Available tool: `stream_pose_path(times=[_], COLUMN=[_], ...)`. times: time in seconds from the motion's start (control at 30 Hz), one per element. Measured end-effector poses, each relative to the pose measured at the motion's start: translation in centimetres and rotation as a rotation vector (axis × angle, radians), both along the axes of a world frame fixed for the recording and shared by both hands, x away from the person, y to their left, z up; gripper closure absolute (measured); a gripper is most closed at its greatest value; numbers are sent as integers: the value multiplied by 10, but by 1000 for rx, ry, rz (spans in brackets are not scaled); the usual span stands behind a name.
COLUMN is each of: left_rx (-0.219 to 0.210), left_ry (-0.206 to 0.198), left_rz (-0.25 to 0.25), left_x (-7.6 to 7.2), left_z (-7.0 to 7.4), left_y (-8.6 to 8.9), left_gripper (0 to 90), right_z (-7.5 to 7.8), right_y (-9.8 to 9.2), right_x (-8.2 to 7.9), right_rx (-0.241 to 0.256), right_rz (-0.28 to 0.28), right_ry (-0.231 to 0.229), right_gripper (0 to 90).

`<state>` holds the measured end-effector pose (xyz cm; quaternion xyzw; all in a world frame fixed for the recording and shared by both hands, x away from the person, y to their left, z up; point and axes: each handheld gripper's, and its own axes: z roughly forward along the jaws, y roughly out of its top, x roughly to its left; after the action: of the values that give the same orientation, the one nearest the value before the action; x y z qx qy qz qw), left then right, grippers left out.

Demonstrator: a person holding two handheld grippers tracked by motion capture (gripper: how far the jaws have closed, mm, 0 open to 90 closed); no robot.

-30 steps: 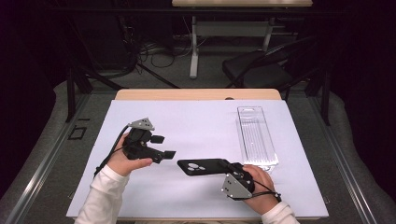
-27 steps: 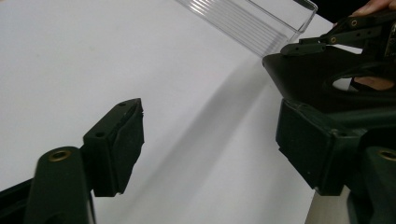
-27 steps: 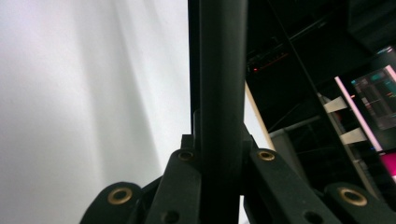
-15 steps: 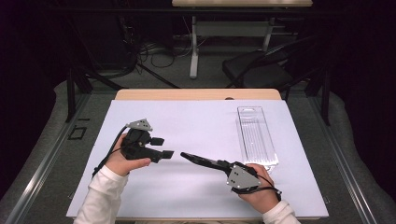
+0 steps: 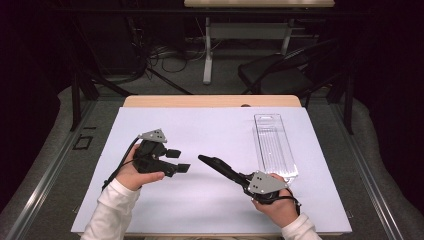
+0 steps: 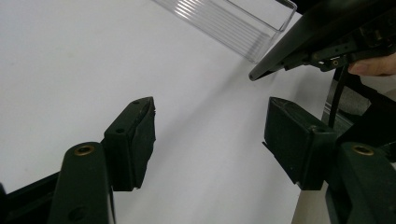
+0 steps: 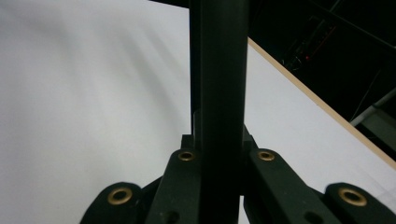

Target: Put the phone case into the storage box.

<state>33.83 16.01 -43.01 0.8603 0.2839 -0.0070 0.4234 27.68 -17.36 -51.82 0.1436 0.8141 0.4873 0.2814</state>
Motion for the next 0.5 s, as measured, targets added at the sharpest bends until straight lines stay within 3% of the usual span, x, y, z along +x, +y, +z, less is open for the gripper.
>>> stream_pose_path(times=[0.2, 0.5], left_rx=[-2, -24], left_ry=[-16, -21], left_rz=[-11, -26], left_x=[-1, -3], left_z=[0, 0], left_y=[-4, -7], left_gripper=[359, 360], right_z=[-1, -2], right_y=[-1, -2], right_x=[2, 3], right_rx=[47, 82], right_rz=[16, 39], right_ry=[44, 70], right_gripper=[870, 870])
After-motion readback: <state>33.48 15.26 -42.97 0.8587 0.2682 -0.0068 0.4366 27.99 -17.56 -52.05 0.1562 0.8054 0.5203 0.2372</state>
